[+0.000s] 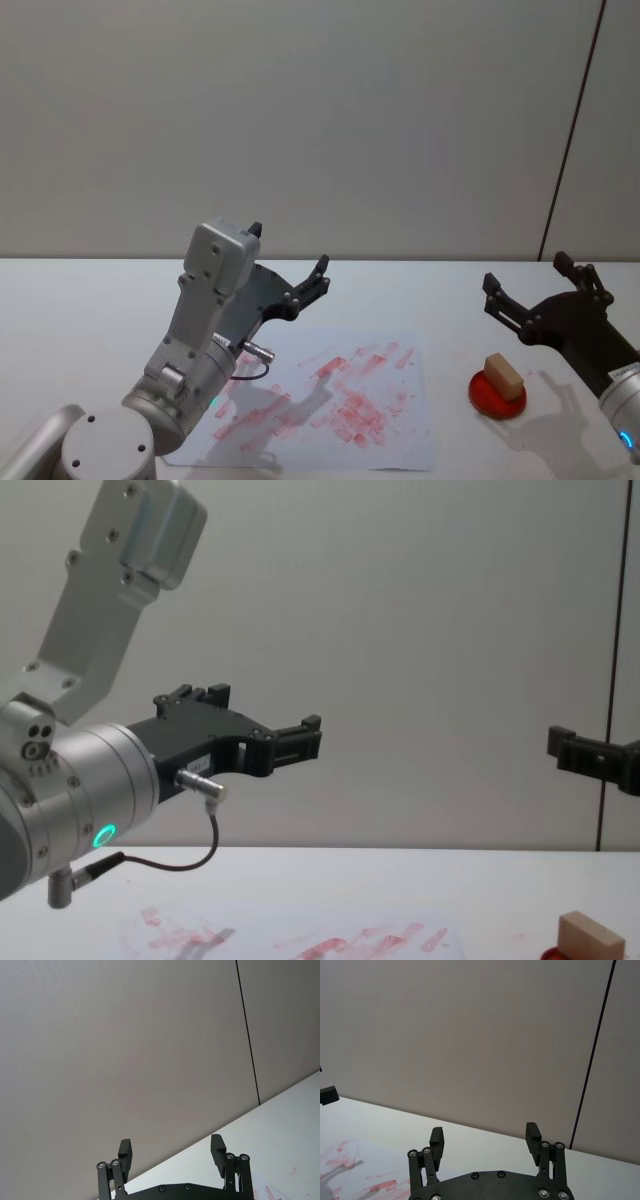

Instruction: Use the one hand to pick up the stamp and affix it onto the A4 paper.

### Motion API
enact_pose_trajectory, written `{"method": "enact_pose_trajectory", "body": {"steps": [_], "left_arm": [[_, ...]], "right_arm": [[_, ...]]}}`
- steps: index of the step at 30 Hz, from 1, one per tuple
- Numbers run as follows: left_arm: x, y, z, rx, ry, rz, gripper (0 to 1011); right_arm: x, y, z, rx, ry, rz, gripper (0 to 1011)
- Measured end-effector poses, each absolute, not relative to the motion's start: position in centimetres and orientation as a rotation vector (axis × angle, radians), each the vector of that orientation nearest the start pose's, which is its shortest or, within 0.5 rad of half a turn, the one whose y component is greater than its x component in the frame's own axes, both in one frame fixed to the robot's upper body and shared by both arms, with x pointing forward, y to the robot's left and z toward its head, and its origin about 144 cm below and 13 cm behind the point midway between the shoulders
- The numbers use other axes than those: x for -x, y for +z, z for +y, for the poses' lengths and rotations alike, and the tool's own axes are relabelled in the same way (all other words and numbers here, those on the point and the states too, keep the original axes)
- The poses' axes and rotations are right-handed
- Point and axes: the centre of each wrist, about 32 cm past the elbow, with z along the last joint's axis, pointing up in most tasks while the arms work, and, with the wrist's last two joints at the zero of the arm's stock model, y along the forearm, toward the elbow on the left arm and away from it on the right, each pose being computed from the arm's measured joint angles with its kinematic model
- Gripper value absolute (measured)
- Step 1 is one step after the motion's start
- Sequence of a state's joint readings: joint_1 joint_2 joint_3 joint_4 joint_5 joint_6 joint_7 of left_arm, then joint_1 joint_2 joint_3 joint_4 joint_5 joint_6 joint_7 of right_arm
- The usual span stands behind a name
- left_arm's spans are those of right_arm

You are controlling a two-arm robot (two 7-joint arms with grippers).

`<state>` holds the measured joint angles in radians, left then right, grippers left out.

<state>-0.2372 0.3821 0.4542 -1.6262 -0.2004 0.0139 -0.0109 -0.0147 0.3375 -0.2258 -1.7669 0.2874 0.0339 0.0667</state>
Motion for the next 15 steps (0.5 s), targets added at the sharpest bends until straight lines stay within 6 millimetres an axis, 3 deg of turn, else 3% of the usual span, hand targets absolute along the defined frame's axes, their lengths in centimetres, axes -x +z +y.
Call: {"method": "enact_pose_trajectory", "body": {"steps": [15], "left_arm": [[-49.20,120.44,19.84,-0.061,1.124,-0.268,1002]], "right_arm": [[-44.33,118.87,-23.71,-0.026,-1.230,-0.075,1001]]}}
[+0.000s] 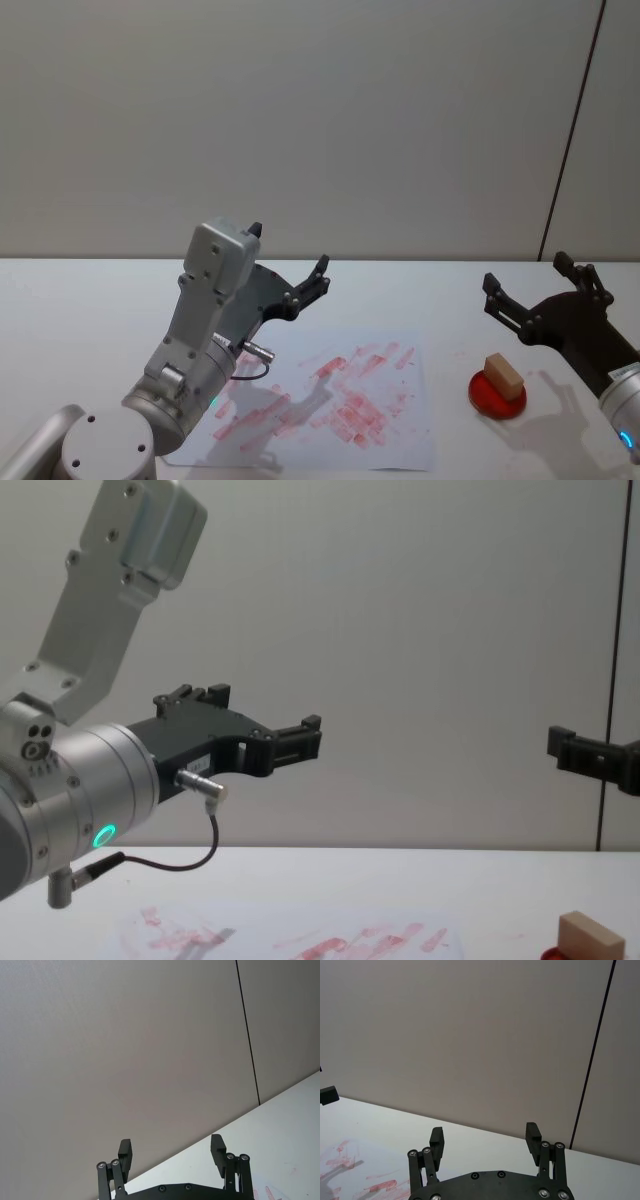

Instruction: Use the one hand to pick up the stamp and affix it onto the A4 paper.

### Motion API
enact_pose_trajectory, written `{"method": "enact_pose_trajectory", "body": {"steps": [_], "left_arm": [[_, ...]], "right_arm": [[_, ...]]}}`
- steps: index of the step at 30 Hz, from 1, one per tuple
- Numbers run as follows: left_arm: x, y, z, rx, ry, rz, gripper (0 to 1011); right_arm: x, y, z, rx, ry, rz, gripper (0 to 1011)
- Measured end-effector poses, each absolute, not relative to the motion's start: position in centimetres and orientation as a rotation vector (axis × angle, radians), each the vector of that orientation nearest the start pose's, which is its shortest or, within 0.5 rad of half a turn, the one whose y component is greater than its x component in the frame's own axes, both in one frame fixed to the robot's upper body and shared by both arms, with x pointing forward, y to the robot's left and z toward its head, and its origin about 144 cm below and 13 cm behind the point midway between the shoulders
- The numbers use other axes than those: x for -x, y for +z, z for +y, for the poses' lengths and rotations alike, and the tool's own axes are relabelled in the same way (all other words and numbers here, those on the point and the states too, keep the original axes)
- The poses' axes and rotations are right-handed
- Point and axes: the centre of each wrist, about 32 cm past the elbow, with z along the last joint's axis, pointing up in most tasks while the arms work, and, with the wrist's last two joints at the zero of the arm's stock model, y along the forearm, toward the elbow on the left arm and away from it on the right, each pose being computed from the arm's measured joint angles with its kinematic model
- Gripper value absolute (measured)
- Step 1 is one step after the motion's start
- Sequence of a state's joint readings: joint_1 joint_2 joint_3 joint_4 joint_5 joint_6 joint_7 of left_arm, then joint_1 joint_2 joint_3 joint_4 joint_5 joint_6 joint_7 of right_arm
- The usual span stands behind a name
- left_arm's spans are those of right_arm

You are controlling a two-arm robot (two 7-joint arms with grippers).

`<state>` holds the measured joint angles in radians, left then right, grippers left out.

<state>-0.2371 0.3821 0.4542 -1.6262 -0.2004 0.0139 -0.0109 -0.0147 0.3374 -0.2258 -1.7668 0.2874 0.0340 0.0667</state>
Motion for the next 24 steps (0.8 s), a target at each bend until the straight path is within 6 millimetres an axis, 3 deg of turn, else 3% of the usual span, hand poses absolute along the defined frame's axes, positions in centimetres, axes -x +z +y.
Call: {"method": "enact_pose_trajectory", "body": {"steps": [24], "left_arm": [[-49.20,120.44,19.84,-0.061,1.124,-0.268,1002]], "right_arm": [[-44.77,118.19,-24.23,0.047,-1.195,-0.009,1001]]}}
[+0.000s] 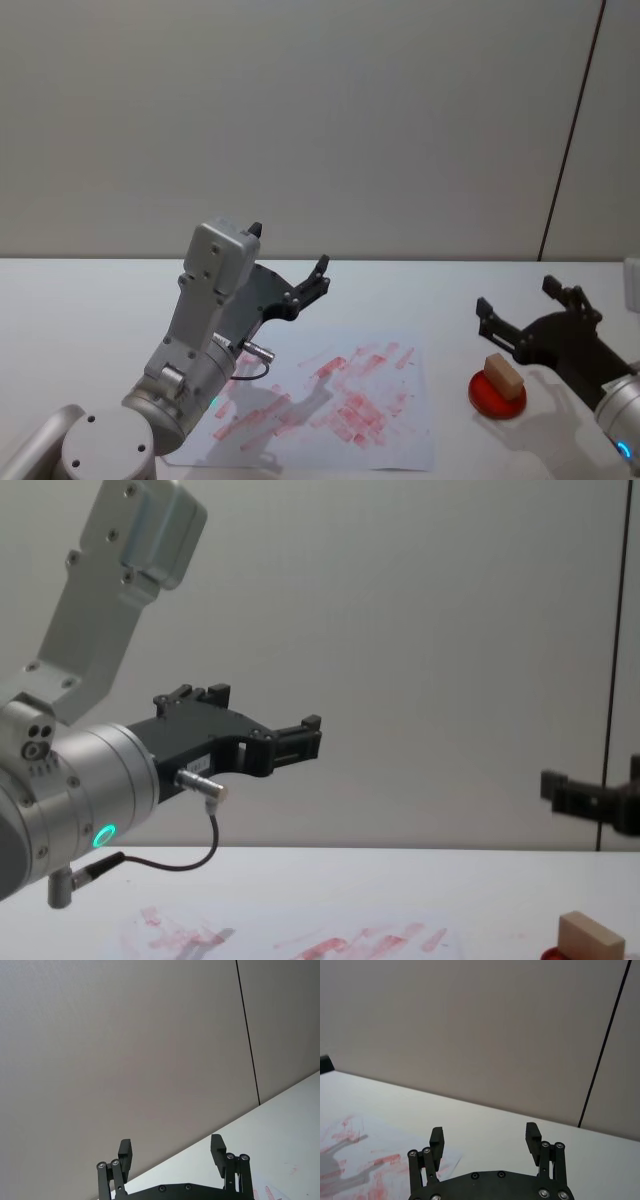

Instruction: Use the one hand to pick up the stamp and affix it onto the A4 paper.

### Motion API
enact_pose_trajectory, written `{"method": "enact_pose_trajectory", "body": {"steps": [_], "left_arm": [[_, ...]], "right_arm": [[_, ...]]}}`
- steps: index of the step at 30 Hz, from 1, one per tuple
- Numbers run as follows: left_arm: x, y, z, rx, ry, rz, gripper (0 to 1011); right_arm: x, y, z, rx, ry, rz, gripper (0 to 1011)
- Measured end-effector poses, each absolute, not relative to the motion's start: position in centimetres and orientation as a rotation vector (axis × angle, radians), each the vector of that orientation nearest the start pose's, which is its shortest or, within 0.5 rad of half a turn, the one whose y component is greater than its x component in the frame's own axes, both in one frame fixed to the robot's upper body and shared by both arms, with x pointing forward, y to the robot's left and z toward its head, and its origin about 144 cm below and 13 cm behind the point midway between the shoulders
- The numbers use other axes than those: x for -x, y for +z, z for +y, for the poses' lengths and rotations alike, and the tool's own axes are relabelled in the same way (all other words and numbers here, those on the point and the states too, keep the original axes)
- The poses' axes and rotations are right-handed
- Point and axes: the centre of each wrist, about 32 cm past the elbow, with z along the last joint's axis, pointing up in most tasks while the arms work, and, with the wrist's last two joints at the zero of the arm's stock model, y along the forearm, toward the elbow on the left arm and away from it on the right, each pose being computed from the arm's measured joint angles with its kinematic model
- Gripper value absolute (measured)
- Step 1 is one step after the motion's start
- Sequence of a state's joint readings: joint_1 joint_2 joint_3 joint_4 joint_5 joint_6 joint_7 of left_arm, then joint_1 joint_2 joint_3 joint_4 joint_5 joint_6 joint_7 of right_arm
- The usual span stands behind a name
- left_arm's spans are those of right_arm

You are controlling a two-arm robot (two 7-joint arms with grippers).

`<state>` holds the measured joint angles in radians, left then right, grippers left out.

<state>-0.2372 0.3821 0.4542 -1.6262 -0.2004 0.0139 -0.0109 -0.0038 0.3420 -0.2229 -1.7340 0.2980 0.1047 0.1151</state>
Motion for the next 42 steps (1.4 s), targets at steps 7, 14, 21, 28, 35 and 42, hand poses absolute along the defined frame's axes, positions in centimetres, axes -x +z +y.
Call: {"method": "enact_pose_trajectory", "body": {"steps": [7,14,21,28,35,42], "left_arm": [[-49.2,120.4,19.8,-0.061,1.124,-0.268,1002],[-49.2,120.4,19.8,-0.061,1.124,-0.268,1003],[-49.2,120.4,19.8,-0.061,1.124,-0.268,1002],[-49.2,120.4,19.8,-0.061,1.124,-0.268,1002],[-49.2,120.4,19.8,-0.061,1.124,-0.268,1002],[-49.2,120.4,19.8,-0.061,1.124,-0.268,1002]], "right_arm": [[-44.8,117.1,-24.7,0.109,-1.177,0.025,1001],[-44.6,115.9,-25.1,0.169,-1.163,0.047,1001],[-44.5,115.0,-25.2,0.215,-1.153,0.065,1001],[-44.6,114.1,-25.3,0.246,-1.145,0.083,1001],[-45.0,113.6,-25.3,0.263,-1.142,0.100,1001],[-45.5,113.1,-25.3,0.271,-1.141,0.115,923]]}}
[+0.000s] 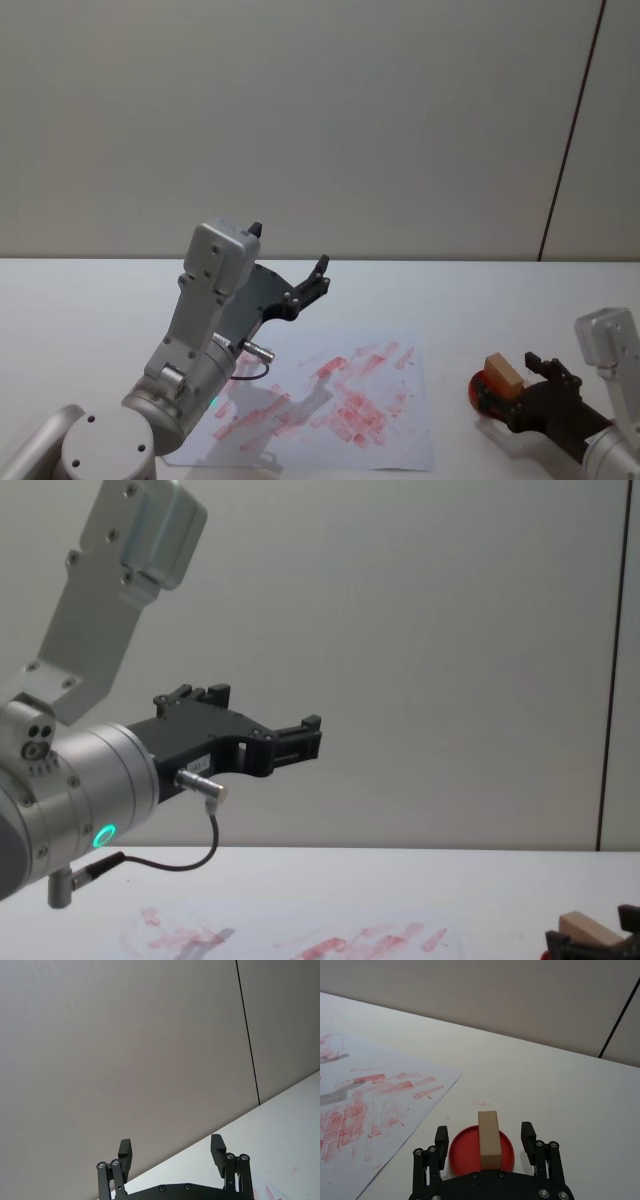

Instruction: Use the one hand to pick up the stamp and affix it onto the A4 paper.

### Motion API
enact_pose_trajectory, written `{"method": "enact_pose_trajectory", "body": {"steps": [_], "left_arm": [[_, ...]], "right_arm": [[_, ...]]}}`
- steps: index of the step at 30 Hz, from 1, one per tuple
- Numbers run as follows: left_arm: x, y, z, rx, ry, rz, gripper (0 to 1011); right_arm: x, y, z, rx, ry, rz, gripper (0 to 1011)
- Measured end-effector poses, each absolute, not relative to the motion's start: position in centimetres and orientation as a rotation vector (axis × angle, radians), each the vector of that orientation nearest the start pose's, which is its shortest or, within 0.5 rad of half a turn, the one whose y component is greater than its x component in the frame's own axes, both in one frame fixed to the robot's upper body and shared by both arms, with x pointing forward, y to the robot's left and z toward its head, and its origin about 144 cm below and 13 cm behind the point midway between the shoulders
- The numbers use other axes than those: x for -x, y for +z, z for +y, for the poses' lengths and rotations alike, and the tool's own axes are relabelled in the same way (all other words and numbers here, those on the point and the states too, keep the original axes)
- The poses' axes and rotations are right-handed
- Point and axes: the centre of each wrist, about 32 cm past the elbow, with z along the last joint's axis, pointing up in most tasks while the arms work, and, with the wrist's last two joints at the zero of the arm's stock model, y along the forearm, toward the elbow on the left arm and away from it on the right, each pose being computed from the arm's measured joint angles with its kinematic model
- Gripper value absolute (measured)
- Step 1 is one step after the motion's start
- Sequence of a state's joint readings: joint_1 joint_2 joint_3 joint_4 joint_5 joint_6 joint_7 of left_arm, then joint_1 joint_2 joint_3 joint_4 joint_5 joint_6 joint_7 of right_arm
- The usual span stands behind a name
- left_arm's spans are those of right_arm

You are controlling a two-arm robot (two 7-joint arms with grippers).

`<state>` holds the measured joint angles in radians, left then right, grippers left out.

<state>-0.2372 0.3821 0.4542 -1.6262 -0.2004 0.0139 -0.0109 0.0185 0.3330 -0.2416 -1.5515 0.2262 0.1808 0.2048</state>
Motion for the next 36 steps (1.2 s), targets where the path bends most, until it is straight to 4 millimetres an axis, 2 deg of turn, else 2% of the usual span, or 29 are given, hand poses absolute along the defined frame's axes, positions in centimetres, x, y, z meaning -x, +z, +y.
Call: {"method": "enact_pose_trajectory", "body": {"steps": [2,5,13,16,21,25,36], "left_arm": [[-49.2,120.4,19.8,-0.061,1.124,-0.268,1002],[-49.2,120.4,19.8,-0.061,1.124,-0.268,1002],[-49.2,120.4,19.8,-0.061,1.124,-0.268,1002],[-49.2,120.4,19.8,-0.061,1.124,-0.268,1003],[-49.2,120.4,19.8,-0.061,1.124,-0.268,1002],[-49.2,120.4,19.8,-0.061,1.124,-0.268,1002],[-49.2,120.4,19.8,-0.061,1.124,-0.268,1002]], "right_arm": [[-45.7,113.0,-25.3,0.273,-1.142,0.119,856],[-45.9,112.9,-25.3,0.274,-1.142,0.124,807],[-46.3,112.6,-25.3,0.273,-1.142,0.133,536],[-46.5,112.5,-25.4,0.271,-1.143,0.132,476],[-46.6,112.5,-25.4,0.262,-1.143,0.128,275],[-46.7,112.5,-25.4,0.254,-1.142,0.121,216],[-46.8,113.4,-24.7,0.203,-1.107,0.056,217]]}}
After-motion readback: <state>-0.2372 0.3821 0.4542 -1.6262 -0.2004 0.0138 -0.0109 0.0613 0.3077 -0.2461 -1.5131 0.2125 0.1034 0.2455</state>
